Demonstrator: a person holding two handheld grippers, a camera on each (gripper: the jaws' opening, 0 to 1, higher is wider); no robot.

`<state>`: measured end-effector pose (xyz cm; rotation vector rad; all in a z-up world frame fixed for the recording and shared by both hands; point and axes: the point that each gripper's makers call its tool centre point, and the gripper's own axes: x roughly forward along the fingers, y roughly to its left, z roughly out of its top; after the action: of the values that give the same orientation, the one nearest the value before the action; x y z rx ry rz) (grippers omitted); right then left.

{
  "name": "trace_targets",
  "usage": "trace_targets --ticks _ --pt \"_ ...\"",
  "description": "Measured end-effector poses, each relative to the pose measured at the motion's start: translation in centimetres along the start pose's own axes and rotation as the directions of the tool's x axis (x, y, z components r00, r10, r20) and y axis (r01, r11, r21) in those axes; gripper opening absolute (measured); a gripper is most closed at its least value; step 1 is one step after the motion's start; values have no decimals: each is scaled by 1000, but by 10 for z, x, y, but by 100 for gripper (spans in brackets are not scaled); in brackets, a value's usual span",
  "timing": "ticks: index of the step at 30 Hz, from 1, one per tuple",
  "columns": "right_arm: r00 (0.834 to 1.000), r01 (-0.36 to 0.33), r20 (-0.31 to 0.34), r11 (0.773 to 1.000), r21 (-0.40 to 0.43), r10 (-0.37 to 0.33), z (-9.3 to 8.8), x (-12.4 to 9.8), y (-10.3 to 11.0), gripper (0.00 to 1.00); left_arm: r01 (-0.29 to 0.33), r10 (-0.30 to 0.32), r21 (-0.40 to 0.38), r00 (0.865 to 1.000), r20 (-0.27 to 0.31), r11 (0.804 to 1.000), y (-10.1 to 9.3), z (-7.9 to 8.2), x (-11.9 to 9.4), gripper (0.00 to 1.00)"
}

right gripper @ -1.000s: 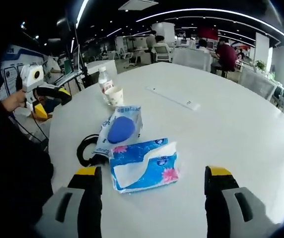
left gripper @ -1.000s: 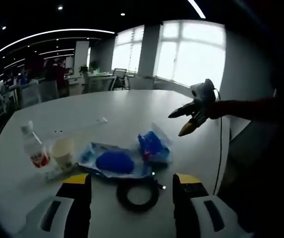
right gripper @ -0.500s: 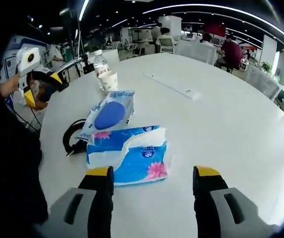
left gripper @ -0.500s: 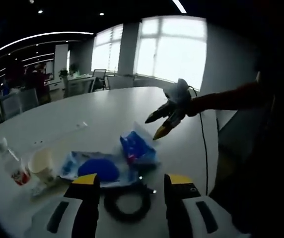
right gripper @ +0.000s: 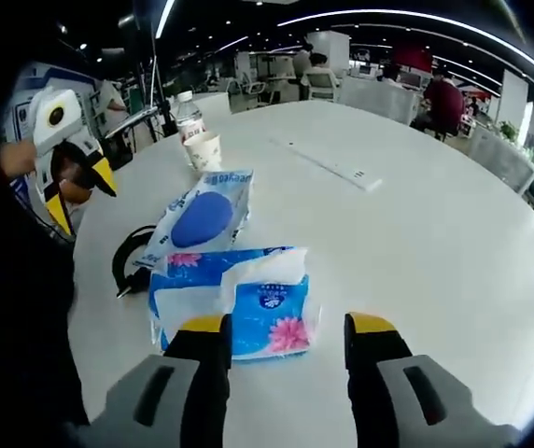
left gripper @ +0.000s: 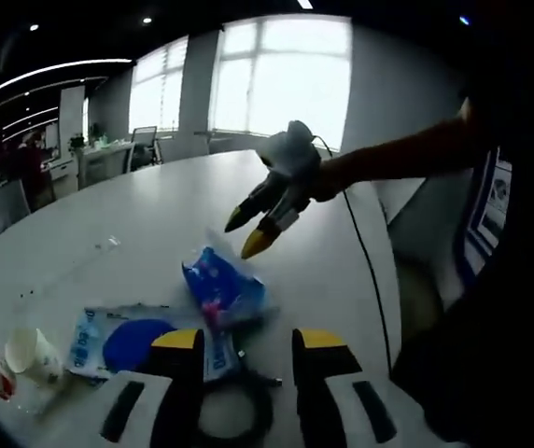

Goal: Arrange the tabletop items into an orderly group along one side of the table until the central work area is clear of visible clutter.

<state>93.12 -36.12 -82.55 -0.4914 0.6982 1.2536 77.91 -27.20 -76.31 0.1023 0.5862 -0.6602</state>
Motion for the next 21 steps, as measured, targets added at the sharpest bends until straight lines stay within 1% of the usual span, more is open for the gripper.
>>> trace_targets --ticks 1,4,7,9,10,11,13,14,17,19,21 --pt "1000 -3 -1 1000 1 3 0 1 0 43 5 -5 7 1000 -4 1000 0 1 4 33" --pt "1000 -19 -8 1000 0 19 0 6 2 41 50 -49 53 999 -13 997 -4 5 20 30" --pt "1000 -29 -7 1000 10 29 -1 9 2 40 83 -81 58 996 -32 995 -6 6 30 21" --pt "999 -31 -8 999 12 31 -3 12 -1 39 91 -88 91 995 -41 992 -4 7 38 20" --pt "999 -32 -8 999 13 32 -3 12 -2 37 89 -85 96 995 -44 991 -2 7 40 20" --pt "999 -37 -10 999 19 37 -6 15 -8 35 88 -85 87 996 -42 992 2 9 43 20" --pt "999 -35 -8 999 22 35 -7 17 -11 30 92 -90 79 995 -38 993 5 13 46 18" --pt "999 -34 -9 999 26 34 -8 18 -12 29 92 -90 80 995 -38 993 10 12 48 17" --pt "999 -41 -16 999 30 42 -9 21 -10 28 105 -102 86 994 -48 991 13 11 55 14" --pt "999 -40 -23 999 18 40 -9 22 -8 21 134 -129 96 990 -52 986 12 11 60 11" --pt "999 -27 -35 1000 -2 27 -11 24 -8 15 140 -133 100 989 -68 985 14 8 65 9"
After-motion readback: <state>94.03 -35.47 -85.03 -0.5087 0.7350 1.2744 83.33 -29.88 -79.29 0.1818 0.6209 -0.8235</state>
